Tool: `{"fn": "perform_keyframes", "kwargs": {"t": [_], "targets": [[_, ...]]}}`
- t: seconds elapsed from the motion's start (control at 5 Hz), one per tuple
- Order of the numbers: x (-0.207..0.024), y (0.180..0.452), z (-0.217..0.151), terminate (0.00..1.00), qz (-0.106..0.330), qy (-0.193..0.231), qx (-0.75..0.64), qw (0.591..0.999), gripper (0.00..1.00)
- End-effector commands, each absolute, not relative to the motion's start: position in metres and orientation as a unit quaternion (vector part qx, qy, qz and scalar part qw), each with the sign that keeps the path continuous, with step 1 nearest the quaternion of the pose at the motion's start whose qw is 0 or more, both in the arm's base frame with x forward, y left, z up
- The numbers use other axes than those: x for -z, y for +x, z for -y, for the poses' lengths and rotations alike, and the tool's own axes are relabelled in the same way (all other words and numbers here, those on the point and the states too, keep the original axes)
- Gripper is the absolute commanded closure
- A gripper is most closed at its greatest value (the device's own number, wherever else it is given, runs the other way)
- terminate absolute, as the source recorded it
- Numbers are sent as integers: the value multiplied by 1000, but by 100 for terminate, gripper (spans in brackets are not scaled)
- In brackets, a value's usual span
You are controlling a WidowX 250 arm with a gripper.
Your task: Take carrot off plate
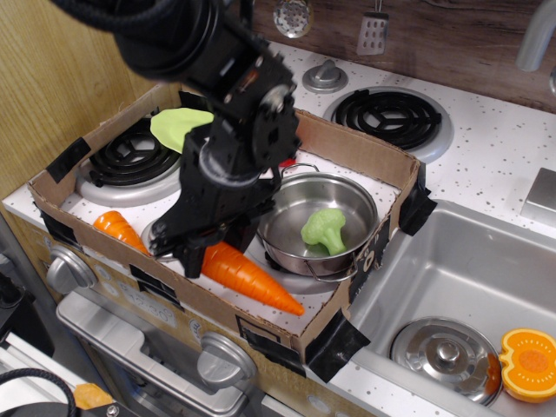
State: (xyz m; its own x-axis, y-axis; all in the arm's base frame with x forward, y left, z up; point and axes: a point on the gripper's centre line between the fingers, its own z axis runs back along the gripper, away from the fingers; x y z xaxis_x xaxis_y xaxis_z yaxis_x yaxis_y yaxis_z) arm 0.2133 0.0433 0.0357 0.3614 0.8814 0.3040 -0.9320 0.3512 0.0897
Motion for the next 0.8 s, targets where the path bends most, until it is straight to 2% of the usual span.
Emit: {"fn": "perform_keyframes", "kwargs": {"t": [0.0,0.2,0.4,0.6], "targets": [[-52,222,-43,0,120,124,-540,824,0],[-55,223,-45,0,125,122,-526,832,0],[-68,224,-46,0,127,134,-520,834,0],[-94,232,-51,100,122,149,-509,839,0]]}}
